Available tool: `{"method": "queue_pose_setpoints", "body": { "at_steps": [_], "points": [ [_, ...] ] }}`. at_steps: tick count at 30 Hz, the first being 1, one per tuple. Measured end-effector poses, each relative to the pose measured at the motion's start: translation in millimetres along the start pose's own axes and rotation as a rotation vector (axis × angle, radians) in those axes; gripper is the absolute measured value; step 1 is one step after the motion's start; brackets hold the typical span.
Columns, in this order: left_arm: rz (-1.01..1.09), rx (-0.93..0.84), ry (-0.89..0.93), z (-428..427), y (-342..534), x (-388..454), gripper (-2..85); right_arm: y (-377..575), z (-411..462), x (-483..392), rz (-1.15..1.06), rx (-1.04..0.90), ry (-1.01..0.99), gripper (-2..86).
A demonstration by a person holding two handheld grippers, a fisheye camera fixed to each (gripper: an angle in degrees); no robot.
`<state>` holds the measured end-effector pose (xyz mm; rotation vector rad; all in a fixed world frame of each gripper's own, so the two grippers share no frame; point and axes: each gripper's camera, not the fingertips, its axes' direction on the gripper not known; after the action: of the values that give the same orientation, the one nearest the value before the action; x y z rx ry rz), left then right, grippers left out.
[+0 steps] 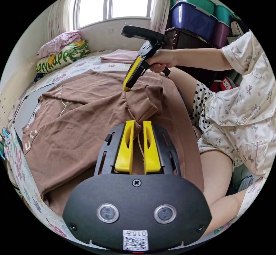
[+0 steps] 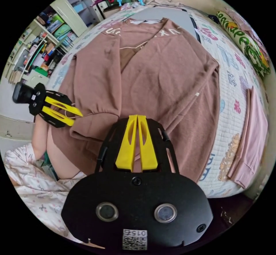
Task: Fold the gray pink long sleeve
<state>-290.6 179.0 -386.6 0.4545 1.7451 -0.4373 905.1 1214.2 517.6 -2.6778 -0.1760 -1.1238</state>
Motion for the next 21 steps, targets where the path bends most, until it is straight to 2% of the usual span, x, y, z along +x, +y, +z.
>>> {"method": "queue_pose_setpoints", "body": {
  "at_steps": [7,13,21],
  "points": [
    [0.009,-0.103,-0.03,3,-7,-1,6.7,26,-4,-24,0.038,0.156,-0.017,-0.8],
    [-0.009,-0.106,-0.033,-9,9,-4,6.4,28,0,-83,-0.019,0.193,0.149,-0.5],
    [0.061,-0.113,-0.205,-21,43,39,6.8,28,5,-154,-0.073,0.247,0.339,-0.3]
  ]
}}
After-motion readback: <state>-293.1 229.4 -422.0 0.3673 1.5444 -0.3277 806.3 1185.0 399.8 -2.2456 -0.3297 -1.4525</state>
